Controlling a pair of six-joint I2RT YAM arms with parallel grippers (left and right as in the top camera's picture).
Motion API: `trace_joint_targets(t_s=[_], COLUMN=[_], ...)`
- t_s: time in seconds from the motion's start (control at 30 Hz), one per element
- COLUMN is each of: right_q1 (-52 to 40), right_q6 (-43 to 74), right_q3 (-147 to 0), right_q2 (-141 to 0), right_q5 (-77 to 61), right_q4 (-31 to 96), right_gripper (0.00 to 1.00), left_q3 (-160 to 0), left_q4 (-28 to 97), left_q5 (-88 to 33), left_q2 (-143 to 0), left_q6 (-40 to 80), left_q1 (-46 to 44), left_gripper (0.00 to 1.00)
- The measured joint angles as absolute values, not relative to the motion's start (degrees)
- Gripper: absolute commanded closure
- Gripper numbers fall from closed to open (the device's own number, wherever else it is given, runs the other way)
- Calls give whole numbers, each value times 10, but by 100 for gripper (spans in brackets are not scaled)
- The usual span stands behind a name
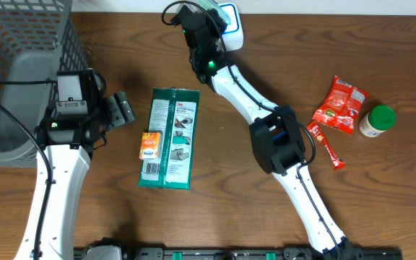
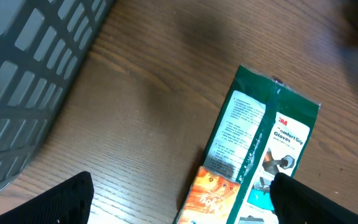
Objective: Scan the item barcode
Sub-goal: 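Hold the wipes pouch under the white scanner with the right gripper, then carry the pouch right and release it beside the red snack pack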
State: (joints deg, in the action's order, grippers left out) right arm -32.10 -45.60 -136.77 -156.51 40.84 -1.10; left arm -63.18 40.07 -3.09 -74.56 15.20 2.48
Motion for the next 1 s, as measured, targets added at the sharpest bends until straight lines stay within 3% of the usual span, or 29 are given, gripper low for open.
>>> trace_joint_targets(t_s=[0.27, 0.4, 0.63, 0.8, 1.0], right_q1=[-321, -321, -322, -313, -243], right_q6=[-452, -452, -363, -185, -41], right_q3=[-1365, -1364, -1354, -1354, -1366], right_q2=[-1566, -1561, -1472, -1318, -1200], right_q5=[450, 471, 468, 371, 217], right_q4=[-104, -81, 192, 472, 672], right_gripper=[99, 99, 99, 99, 99], left_q3=[-632, -632, -632, -632, -632], left_q4=[401, 401, 401, 401, 401], left_q5=[-31, -31, -31, -31, -31], left_q2=[-746, -746, -746, -746, -746], left_q6=[152, 152, 152, 152, 152], left_q1=[25, 25, 25, 25, 25], left_gripper=[9, 9, 9, 9, 9])
